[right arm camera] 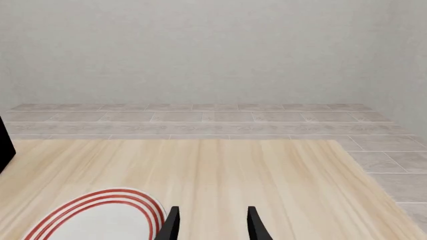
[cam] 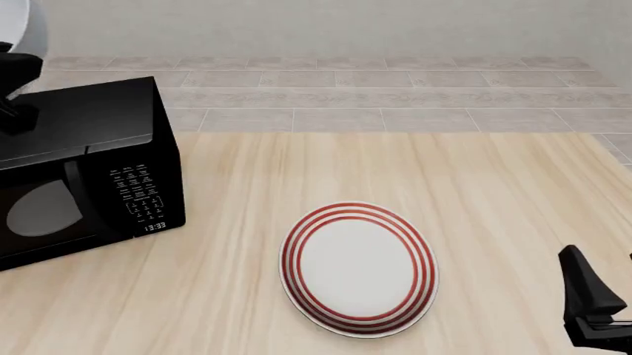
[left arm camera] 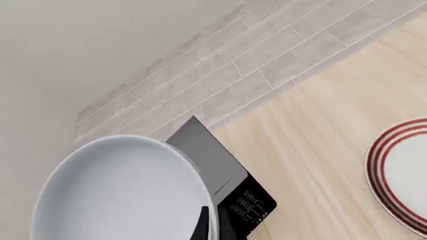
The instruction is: Pick up the white bowl and put it on the plate.
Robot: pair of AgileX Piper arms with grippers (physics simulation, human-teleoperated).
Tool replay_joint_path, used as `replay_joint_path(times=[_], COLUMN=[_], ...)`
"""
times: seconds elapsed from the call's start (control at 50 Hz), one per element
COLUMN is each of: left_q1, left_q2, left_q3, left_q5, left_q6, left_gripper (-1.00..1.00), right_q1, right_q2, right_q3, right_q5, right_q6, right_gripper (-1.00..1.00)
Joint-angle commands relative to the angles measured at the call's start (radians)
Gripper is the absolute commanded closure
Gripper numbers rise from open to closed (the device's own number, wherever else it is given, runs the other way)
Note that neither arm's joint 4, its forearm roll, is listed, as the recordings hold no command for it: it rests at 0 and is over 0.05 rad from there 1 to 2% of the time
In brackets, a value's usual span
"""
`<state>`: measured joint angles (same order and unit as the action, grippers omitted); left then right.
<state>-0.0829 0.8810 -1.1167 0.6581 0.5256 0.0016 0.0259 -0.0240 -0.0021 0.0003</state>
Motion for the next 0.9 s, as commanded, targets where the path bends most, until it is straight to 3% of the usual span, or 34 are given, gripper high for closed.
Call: replay_joint_path(times=[0.02,0.1,0.16,0.22,0.9], left_q1=[-0.126,-0.196,-0.199,-0.219,-0.464], left_q2=[-0.038,-0.051,-0.037,-0.023,0.04], left_q3=[-0.033,-0.084,-0.08,-0.117,-0.014], left_q5=[0.04,0.085,0.068,0.068,-0.065], left_q6=[-0.09,-0.125,-0.115,-0.155,-0.16], left_gripper=[1.0,1.0,1.0,1.0,1.0], right_q1=[0.0,0.0,0.0,0.0,0.0], right_q2=[0.002,0.002,0.002,0.002,0.002], right_q3=[0.009,0.009,0.009,0.009,0.009], right_q5=[-0.011,-0.011,-0.011,-0.011,-0.011], right_q6=[-0.001,-0.001,-0.001,-0.001,-0.001], right_gripper=[-1.0,-1.0,-1.0,-1.0,-1.0])
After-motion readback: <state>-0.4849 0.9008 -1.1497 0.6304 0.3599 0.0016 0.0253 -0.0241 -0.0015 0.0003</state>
